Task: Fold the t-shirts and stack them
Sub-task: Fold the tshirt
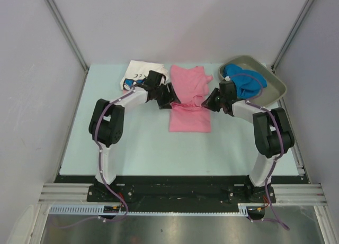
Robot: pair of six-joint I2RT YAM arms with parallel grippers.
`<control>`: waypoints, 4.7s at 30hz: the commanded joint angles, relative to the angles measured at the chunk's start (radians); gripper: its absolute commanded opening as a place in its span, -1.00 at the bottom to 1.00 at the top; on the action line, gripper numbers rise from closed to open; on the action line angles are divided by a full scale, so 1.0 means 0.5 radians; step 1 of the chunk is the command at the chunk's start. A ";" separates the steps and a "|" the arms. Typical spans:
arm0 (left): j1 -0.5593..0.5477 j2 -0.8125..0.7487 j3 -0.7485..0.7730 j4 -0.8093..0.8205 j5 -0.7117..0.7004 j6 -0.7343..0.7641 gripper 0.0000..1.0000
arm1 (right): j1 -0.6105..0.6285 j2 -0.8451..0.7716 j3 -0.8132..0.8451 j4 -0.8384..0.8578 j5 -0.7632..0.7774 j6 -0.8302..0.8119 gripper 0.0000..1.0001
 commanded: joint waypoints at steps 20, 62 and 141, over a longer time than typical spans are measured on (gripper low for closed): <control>0.123 -0.694 -0.968 0.429 -0.041 0.002 1.00 | 0.060 -0.242 -0.127 -0.083 0.300 -0.345 0.99; -0.123 -0.329 -1.248 0.659 -0.010 -0.087 0.09 | -0.133 -0.635 -0.910 0.193 0.024 -0.238 0.91; -1.050 -2.149 -1.472 -0.025 -0.921 -0.385 -0.99 | 1.570 -2.016 -0.794 -0.872 1.362 0.054 -1.00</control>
